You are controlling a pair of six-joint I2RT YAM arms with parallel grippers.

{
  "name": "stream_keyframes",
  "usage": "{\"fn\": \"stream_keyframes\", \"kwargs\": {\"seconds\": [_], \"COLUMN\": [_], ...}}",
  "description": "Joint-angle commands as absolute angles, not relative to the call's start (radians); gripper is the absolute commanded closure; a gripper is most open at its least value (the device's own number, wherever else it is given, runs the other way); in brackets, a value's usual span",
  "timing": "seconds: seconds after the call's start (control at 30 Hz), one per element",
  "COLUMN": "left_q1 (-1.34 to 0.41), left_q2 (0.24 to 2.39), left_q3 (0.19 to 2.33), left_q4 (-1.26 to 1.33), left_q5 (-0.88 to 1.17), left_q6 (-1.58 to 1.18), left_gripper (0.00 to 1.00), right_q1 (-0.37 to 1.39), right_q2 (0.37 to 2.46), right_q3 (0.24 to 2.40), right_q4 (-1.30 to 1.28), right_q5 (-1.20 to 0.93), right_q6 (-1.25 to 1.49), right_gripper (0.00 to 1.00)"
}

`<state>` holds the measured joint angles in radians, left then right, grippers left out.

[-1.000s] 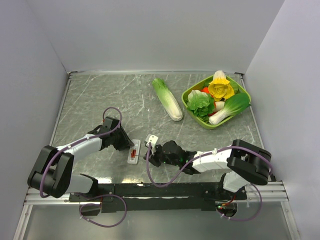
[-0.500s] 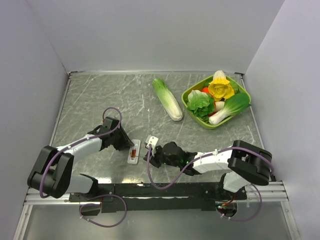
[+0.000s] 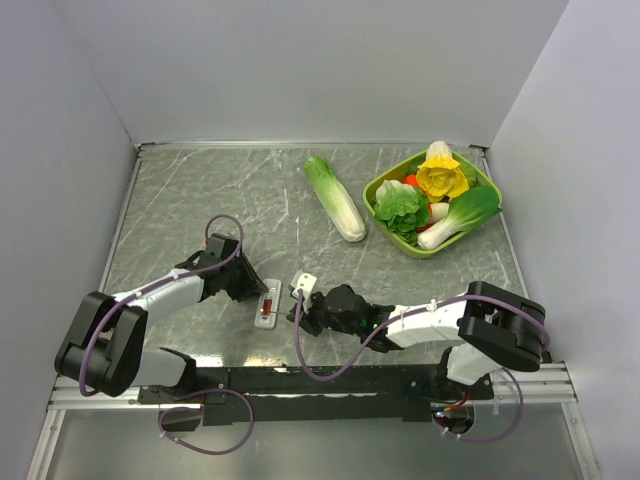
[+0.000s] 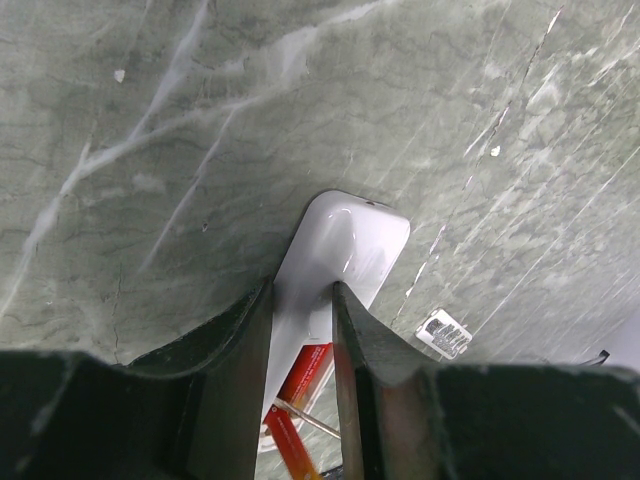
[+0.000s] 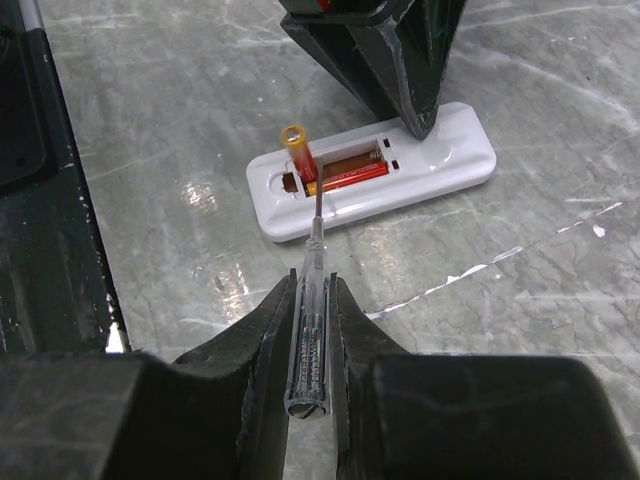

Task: Unload the batteries from the remote control

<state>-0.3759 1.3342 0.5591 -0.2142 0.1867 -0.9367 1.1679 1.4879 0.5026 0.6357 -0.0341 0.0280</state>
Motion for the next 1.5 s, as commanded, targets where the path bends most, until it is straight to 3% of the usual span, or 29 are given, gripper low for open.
{"fn": "stream_keyframes", "kwargs": {"seconds": [0.0,0.7,0.9,1.07,1.13,1.17,1.27,1.47], "left_q1": [-0.374,-0.374,-0.377,-0.413,-0.451,-0.462,-0.515,-0.635], "left_q2": [1.338,1.331,1.313,1.289,1.296,1.304,1.357,1.485], "left_q3": [0.535,0.54,0.555,0.665,0.733,0.75,0.82,0.949], "left_q4": [-0.227,-0.23,-0.221,-0.357,-0.406,-0.425,-0.474,-0.621], "left_q5": [0.17,0.173,0.199,0.095,0.004,0.003,-0.07,-0.224], "left_q6": [-0.94,-0.939,-0.928,-0.879,-0.861,-0.85,-0.812,-0.811], "left_gripper": [0.66,0.66,0.64,0.4,0.35,0.25,0.11,0.13], "right_q1": [1.19,1.218,1.216,1.216,1.216,1.215,1.216,1.216], "right_q2": [1.427,1.43,1.346,1.249,1.207,1.198,1.16,1.001], "right_q3": [0.506,0.508,0.495,0.477,0.459,0.454,0.433,0.325], "right_q4": [0.732,0.695,0.626,0.51,0.489,0.473,0.443,0.393], "right_q5": [-0.052,-0.002,0.072,0.161,0.172,0.175,0.213,0.319], "right_q6": [0.025,0.018,0.014,0.052,0.063,0.064,0.093,0.205], "right_gripper": [1.0,1.0,1.0,1.0,1.0,1.0,1.0,1.0]}}
